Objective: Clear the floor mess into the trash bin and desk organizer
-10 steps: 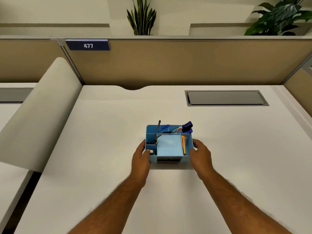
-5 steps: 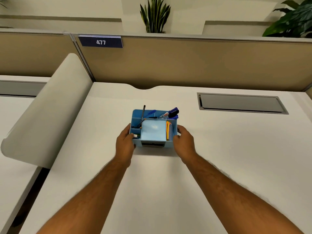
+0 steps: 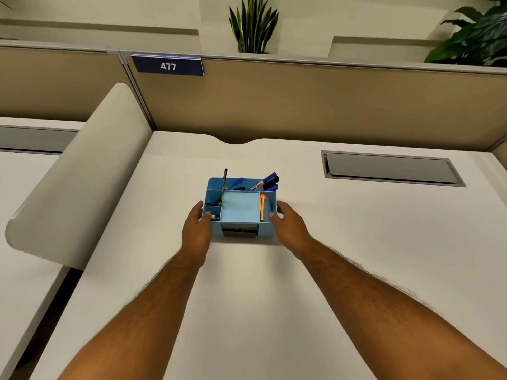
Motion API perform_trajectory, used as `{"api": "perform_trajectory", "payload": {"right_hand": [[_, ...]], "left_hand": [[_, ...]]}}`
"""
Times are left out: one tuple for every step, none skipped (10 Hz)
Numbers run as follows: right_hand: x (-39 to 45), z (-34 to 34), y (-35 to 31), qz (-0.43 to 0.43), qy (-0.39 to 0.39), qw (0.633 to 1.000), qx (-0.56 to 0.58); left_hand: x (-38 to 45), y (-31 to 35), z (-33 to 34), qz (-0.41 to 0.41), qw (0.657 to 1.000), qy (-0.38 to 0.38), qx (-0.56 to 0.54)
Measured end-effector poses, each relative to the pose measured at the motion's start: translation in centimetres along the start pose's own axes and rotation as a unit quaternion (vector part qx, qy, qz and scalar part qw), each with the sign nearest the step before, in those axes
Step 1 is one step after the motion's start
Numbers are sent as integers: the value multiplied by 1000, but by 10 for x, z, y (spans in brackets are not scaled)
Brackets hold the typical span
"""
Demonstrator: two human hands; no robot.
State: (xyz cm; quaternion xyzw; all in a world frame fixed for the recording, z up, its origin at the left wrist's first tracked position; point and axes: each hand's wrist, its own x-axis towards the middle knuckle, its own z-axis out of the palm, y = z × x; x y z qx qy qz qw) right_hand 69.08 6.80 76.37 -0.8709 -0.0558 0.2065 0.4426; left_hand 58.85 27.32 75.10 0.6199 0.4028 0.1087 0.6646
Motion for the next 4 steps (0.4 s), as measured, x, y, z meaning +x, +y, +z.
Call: {"api": "perform_trajectory", "payload": {"right_hand": [[-7, -3, 7, 1, 22, 1000, 16], [-23, -14, 19, -34, 96, 995, 17], [-37, -24, 30, -50, 123, 991, 16], [-52, -36, 44, -44, 154, 987, 23]], "left_hand": [[-7, -5, -1, -16, 1000, 16, 18], [-27, -19, 4, -19, 999, 42, 9], [-42, -34, 8, -26, 997, 67, 19], [-56, -53, 20, -23, 995, 84, 52]]}}
